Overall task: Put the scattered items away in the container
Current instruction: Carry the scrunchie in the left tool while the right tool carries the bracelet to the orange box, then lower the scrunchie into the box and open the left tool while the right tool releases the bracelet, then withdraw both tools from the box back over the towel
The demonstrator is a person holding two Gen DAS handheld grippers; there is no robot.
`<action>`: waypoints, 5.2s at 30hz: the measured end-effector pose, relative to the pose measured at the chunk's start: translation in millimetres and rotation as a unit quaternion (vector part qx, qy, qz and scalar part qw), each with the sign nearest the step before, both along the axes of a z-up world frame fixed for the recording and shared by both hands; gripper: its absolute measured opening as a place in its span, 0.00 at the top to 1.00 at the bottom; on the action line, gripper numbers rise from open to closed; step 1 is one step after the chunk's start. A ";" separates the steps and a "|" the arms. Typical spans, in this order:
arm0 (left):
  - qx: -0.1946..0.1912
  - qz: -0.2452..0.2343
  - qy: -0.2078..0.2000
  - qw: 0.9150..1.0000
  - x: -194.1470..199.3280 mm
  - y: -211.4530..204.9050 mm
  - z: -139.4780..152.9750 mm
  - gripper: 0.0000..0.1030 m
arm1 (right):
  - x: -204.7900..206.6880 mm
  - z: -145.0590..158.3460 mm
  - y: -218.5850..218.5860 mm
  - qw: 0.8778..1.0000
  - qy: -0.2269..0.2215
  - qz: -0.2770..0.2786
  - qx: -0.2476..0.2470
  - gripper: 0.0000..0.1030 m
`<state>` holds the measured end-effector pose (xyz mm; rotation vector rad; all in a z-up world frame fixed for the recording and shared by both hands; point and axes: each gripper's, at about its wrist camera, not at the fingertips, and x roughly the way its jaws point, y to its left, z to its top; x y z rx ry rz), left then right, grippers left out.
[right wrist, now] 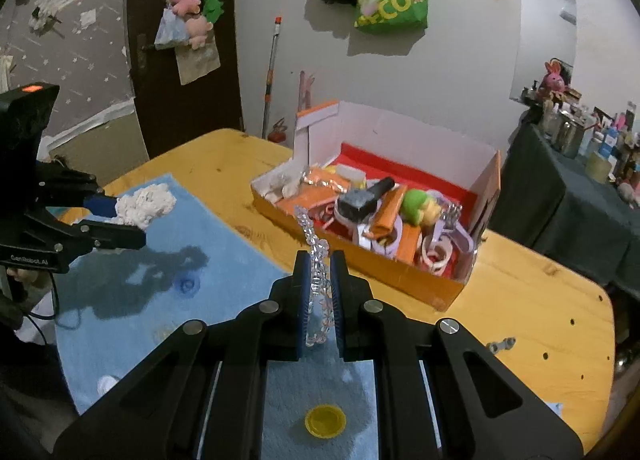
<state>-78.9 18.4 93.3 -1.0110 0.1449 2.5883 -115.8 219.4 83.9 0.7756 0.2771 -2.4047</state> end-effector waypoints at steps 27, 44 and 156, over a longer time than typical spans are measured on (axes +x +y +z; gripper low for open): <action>0.008 0.029 -0.005 1.000 -117.8 15.8 34.3 0.71 | -81.9 31.3 -32.8 0.994 -0.038 -0.099 -0.037 0.91; 0.016 0.046 -0.072 0.996 -195.7 25.2 -18.7 0.71 | -147.2 -22.5 -23.7 0.975 -0.131 -0.169 -0.055 0.91; -0.008 0.066 -0.045 0.997 -190.9 26.1 -23.8 0.38 | -135.3 -19.0 -23.2 0.971 -0.083 -0.223 -0.005 0.40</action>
